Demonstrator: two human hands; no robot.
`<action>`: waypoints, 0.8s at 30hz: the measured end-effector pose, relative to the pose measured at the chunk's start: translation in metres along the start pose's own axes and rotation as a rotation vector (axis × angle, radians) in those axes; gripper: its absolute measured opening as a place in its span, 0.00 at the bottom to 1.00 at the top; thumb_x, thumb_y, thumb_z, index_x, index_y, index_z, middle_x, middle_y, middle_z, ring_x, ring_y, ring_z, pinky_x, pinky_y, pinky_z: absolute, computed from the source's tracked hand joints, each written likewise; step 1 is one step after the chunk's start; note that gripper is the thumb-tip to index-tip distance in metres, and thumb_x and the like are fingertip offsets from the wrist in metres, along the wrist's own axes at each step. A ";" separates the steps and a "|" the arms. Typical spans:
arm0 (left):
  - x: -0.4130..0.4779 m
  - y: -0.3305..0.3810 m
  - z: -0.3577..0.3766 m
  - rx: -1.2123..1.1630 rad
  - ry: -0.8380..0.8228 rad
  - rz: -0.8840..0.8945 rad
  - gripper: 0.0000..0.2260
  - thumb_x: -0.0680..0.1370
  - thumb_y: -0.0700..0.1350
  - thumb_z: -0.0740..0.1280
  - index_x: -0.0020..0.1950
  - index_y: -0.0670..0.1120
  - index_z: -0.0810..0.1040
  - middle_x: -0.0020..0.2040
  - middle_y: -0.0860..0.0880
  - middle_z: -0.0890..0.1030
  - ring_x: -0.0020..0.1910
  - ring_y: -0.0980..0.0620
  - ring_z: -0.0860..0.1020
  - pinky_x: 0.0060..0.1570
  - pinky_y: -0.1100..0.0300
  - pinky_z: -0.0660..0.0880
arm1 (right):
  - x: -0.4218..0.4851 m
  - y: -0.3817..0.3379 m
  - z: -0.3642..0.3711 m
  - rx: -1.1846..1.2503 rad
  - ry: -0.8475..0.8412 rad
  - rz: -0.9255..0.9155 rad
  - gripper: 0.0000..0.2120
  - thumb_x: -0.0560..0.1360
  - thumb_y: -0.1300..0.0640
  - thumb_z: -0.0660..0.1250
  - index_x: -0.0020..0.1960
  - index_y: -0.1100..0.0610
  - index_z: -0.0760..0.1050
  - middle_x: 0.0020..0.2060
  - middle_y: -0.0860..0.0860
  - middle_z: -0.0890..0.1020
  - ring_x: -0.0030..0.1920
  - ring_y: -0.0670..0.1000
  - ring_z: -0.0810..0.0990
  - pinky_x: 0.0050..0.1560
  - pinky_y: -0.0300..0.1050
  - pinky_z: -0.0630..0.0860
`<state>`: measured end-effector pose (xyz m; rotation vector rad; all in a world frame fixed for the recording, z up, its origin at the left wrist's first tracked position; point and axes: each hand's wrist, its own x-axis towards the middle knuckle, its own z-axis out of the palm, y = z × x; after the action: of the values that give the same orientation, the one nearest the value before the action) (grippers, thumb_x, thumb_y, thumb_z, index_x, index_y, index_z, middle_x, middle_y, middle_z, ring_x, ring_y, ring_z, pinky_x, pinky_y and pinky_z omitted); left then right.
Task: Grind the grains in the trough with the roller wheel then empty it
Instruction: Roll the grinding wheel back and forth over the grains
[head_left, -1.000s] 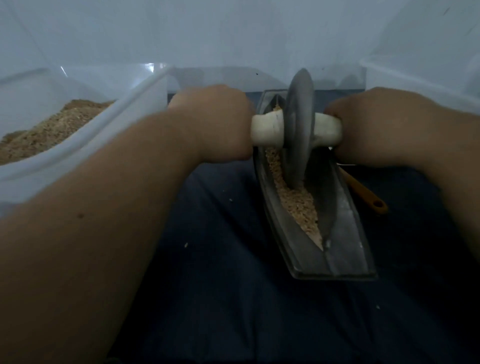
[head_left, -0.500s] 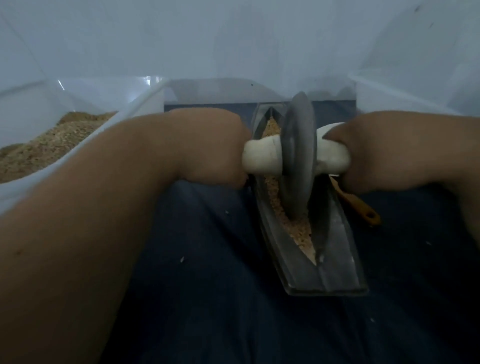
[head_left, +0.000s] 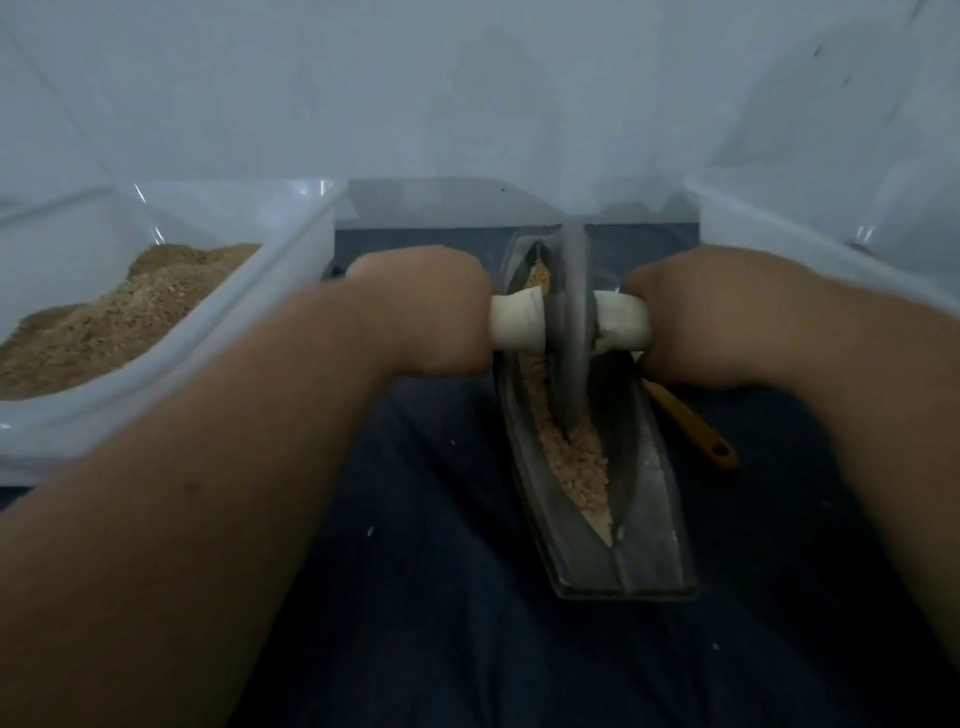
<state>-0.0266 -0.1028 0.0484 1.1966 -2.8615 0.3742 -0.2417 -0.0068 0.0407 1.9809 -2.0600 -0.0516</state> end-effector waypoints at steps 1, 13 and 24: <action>0.004 0.001 0.000 0.026 0.070 -0.045 0.09 0.68 0.54 0.68 0.40 0.52 0.72 0.33 0.54 0.71 0.35 0.51 0.74 0.35 0.57 0.70 | 0.005 0.000 0.003 -0.010 0.007 0.033 0.11 0.65 0.46 0.70 0.38 0.46 0.68 0.32 0.45 0.73 0.31 0.46 0.70 0.29 0.41 0.65; 0.041 -0.017 0.010 -0.101 -0.002 -0.116 0.08 0.69 0.55 0.69 0.40 0.54 0.73 0.37 0.54 0.75 0.33 0.55 0.72 0.32 0.58 0.67 | 0.053 0.008 0.000 -0.076 0.048 -0.001 0.12 0.69 0.54 0.67 0.40 0.45 0.63 0.35 0.46 0.72 0.32 0.47 0.71 0.29 0.41 0.65; -0.023 0.012 -0.007 -0.032 -0.016 -0.061 0.11 0.70 0.52 0.68 0.36 0.55 0.65 0.36 0.56 0.71 0.36 0.52 0.73 0.32 0.56 0.68 | -0.025 -0.013 -0.017 0.057 -0.073 0.024 0.11 0.68 0.51 0.69 0.49 0.45 0.72 0.38 0.45 0.76 0.37 0.46 0.76 0.37 0.44 0.75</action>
<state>-0.0195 -0.0768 0.0504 1.2834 -2.8253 0.3174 -0.2249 0.0200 0.0495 2.0157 -2.1534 -0.0612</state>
